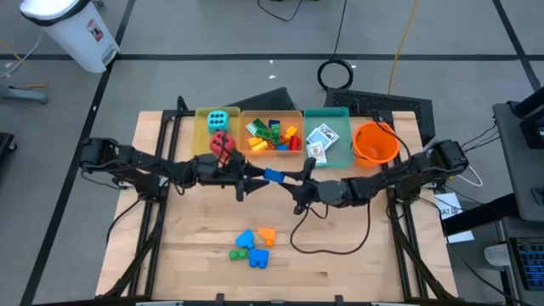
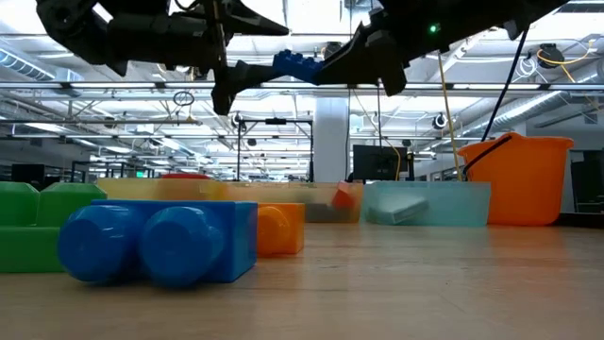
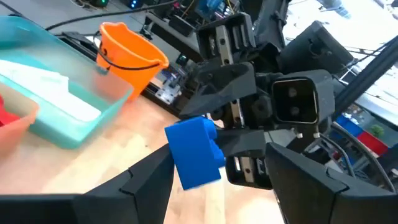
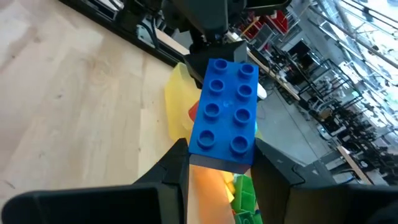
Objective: Pick & Place Toys
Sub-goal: Put the blue game piece into the orange bin
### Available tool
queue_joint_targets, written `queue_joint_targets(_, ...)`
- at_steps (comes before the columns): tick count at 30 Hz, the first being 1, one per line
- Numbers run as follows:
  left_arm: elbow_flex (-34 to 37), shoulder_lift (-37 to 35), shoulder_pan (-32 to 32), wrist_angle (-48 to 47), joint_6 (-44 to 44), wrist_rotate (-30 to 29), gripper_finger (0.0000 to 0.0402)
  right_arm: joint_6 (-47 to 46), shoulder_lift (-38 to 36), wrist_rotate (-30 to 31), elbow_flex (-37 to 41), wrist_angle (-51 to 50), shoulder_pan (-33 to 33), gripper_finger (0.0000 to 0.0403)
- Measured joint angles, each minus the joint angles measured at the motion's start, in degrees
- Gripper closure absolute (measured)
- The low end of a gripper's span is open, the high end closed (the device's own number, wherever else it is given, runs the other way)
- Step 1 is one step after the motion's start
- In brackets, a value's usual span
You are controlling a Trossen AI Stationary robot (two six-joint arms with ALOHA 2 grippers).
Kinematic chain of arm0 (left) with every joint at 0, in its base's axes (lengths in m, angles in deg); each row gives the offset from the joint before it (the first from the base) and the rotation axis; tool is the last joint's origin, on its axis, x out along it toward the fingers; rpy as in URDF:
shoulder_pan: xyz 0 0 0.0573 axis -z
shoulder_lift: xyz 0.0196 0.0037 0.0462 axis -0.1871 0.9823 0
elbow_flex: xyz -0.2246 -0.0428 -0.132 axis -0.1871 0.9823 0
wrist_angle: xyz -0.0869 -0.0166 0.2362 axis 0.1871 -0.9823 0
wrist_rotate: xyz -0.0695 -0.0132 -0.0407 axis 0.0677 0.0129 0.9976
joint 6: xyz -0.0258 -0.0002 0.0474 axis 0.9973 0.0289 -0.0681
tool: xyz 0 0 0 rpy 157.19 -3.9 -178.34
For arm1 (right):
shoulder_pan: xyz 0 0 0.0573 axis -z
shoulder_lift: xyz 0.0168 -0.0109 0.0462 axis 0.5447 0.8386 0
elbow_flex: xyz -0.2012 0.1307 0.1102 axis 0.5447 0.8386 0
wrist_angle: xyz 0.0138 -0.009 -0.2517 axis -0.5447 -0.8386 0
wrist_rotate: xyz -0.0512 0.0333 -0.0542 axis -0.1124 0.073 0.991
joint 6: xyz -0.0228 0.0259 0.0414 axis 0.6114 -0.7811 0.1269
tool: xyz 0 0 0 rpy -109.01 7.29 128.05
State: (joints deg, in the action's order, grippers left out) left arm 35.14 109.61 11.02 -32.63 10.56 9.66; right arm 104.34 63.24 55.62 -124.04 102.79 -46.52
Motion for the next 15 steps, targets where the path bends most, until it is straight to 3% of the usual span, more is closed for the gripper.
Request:
queue_joint_targets(6, -2.5, 2.2, 3.9, -2.4, 1.0, -5.0, 0.0147, -0.2, 0.0, 0.8, 0.0, 0.0, -2.6, 0.0308)
queue_joint_targets(15, -9.8, 9.4, 4.6, -2.8, -0.5, -6.3, 0.0147, -0.4, 0.0, 2.3, 0.0, 0.1, -3.6, 0.0308)
